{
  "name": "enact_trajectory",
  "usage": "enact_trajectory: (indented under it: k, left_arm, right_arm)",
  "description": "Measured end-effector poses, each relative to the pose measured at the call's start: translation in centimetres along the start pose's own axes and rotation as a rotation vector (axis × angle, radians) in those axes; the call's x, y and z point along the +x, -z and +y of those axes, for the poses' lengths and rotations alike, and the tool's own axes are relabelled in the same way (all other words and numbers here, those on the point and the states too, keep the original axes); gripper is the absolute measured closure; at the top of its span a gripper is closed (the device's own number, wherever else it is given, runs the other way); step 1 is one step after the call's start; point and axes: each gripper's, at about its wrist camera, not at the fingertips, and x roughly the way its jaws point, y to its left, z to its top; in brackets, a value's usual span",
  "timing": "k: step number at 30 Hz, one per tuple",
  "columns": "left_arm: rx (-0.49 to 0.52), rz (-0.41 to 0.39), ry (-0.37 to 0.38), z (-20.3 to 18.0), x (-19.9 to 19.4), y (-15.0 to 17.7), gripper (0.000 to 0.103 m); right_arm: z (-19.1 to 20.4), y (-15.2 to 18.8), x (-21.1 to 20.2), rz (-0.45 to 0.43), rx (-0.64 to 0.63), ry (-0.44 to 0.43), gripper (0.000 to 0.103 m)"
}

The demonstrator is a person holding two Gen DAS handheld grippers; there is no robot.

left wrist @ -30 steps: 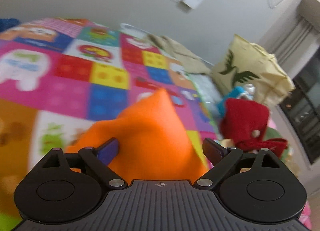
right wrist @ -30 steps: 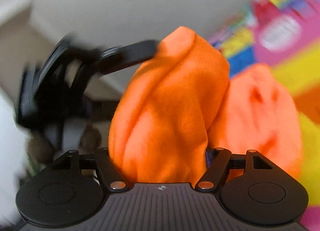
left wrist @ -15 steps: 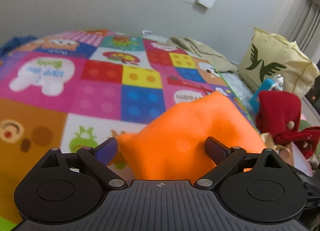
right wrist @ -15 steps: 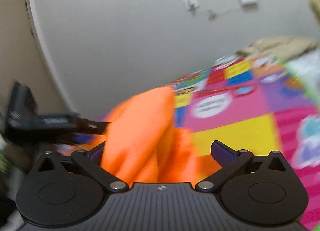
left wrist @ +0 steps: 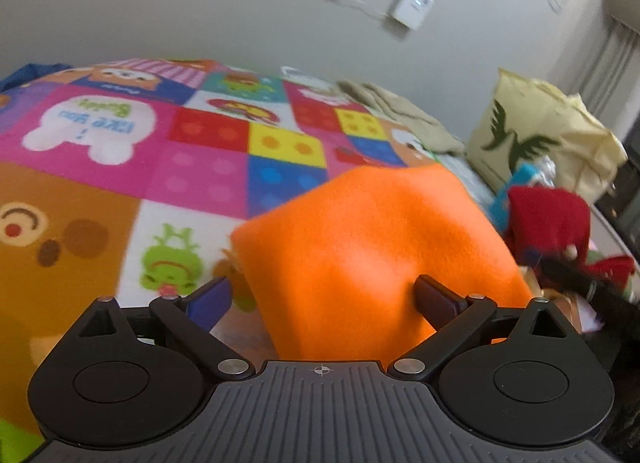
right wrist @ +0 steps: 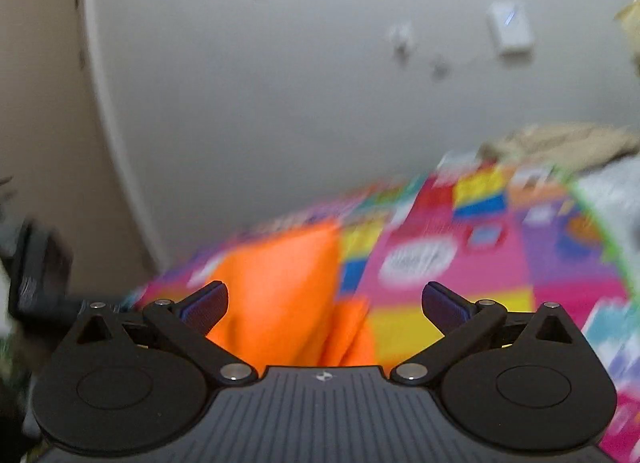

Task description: Fold clothes

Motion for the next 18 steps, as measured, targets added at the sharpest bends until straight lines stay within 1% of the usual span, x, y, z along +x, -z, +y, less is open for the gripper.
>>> enact_trajectory:
  k: [1,3,9,12,14,15,17,18]
  left_arm:
    - [0.005,-0.008,-0.007,0.1,-0.1,-0.1,0.003]
    - [0.008,-0.017,-0.012,0.2,-0.4,-0.3,0.003]
    - [-0.008,-0.032,0.025,0.4,-1.2,-0.4,0.004]
    - [0.027,-0.008,0.009,0.4,-0.3,-0.1,0.002]
    - [0.031,0.004,0.005,0.3,0.4,0.0,0.002]
    - [0.030,0.010,0.003,0.3,0.7,0.0,0.002]
    - [0.071,0.013,-0.016,-0.2,1.1,-0.1,0.001]
    - [0.085,0.015,-0.024,-0.4,1.2,0.0,0.000]
  right_arm:
    - [0.0,-0.7,0.5,-0.014,-0.019,0.035,0.000]
    - [0.7,-1.3,3.0,0.029,-0.118,0.094,0.000]
    - [-0.1,0.9,7.9,0.199,-0.191,0.184,0.000]
    - [-0.5,2.0,10.2,0.281,-0.228,0.229,0.000]
    - [-0.2,1.6,8.3,0.237,-0.253,0.257,0.000]
    - [-0.1,0.9,7.2,0.189,-0.229,0.237,0.000]
    - [0.0,-0.7,4.8,0.095,-0.181,0.195,0.000]
    - [0.1,-1.6,4.4,0.059,-0.144,0.161,0.000]
